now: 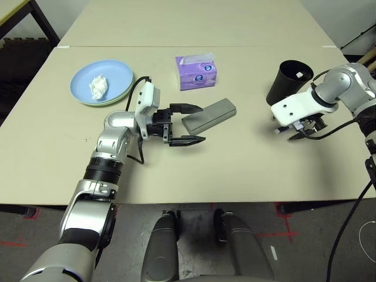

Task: Organize and tidy the items on the table.

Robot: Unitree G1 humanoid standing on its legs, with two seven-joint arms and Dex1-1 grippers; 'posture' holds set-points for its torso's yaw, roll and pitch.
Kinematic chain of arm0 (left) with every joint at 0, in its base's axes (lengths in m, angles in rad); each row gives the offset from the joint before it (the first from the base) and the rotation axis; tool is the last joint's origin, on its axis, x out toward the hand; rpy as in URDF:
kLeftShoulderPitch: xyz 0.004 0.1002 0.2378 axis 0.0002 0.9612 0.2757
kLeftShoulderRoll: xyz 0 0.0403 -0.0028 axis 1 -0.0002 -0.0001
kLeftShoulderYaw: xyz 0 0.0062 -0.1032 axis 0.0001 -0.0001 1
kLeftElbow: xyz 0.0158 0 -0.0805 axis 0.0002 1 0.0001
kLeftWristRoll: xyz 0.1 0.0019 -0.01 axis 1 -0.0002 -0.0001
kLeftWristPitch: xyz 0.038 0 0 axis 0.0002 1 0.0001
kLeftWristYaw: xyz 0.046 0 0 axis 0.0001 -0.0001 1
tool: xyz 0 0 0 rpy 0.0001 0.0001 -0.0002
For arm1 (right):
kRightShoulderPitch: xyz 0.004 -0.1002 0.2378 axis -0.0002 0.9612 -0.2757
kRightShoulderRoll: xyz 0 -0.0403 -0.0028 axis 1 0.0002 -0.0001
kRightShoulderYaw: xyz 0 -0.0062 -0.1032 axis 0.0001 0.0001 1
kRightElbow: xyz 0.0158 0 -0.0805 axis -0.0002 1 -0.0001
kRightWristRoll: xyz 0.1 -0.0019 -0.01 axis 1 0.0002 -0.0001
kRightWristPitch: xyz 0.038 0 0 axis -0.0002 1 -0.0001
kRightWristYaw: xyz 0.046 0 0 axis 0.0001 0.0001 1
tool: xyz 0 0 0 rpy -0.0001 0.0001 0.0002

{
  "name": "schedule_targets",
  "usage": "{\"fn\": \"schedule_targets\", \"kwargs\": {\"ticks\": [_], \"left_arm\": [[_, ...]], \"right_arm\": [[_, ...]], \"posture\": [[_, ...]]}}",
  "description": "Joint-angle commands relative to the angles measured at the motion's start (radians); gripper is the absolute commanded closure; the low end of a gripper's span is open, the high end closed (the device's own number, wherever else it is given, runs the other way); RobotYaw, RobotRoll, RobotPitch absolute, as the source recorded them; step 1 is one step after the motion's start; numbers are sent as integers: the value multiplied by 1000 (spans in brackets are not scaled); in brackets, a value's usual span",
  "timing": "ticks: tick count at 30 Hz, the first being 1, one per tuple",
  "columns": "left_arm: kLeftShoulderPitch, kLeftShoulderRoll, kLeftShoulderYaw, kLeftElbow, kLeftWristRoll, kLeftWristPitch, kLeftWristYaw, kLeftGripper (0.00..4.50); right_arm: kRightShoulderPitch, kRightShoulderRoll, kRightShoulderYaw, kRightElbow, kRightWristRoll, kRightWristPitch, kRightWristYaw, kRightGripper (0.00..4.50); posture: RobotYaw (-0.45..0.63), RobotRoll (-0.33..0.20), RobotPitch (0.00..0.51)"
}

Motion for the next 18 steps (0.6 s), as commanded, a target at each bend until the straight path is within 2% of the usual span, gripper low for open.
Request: {"fn": "schedule_targets", "kwargs": {"ticks": [1, 18], "left_arm": [[17, 7, -8, -29, 2, 6, 2, 0], [29, 11, -7, -51, -1, 15, 11, 0]], "right_arm": [[-14, -1, 18, 29, -28, -15, -8, 20], [-32, 27, 32, 87, -78, -39, -29, 20]], "posture": [[115, 0, 220], [129, 0, 219]]}}
